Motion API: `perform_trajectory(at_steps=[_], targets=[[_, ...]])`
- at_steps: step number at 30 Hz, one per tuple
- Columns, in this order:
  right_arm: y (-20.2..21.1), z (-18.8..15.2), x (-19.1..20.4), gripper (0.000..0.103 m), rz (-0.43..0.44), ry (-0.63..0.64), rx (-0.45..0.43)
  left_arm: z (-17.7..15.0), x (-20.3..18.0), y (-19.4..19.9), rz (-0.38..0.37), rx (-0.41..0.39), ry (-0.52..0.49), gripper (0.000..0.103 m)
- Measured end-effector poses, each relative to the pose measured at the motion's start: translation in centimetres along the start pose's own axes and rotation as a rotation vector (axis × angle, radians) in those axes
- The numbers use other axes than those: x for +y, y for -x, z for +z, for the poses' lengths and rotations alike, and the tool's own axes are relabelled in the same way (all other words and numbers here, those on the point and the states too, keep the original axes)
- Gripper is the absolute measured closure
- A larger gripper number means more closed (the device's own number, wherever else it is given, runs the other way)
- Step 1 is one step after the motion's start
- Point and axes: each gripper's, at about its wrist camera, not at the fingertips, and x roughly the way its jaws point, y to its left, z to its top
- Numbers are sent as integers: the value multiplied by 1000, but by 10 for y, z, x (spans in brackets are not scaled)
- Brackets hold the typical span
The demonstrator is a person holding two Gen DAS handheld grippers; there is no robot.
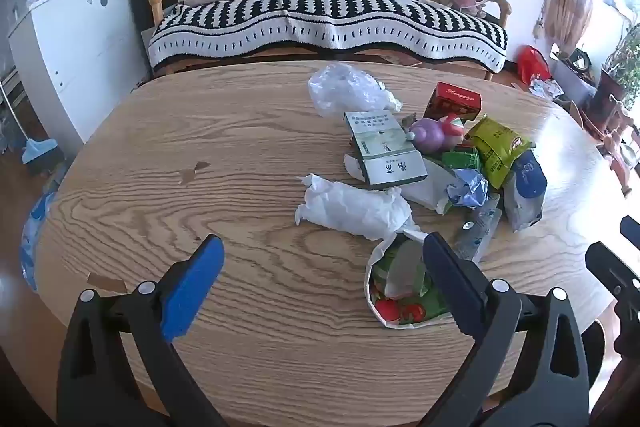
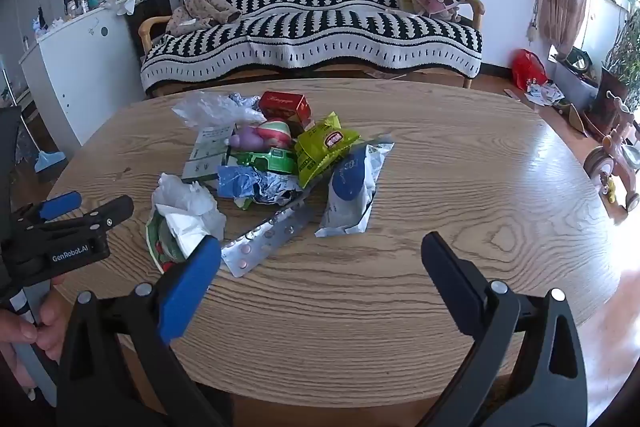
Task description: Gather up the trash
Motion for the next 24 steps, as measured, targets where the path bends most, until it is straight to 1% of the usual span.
perform_trajectory(at_steps=[1,3,4,10,15,24], targets=[[1,0,-1,6,7,-5,-16,0,1,0,1,-5,3,6],[2,0,-1,6,6,-7,-16,0,2,0,0,0,11,6],[2,0,-1,6,7,-8,-16,0,0,0,8,-4,-7,6],[3,0,-2,6,11,-6,-16,1,-2,0,12,-3,-8,6],[4,0,-2,6,11,-6,-15,0,4,1,-3,-8,1,6],[4,0,-2,6,10,-3,-15,1,4,3,1,-10,-3,6]])
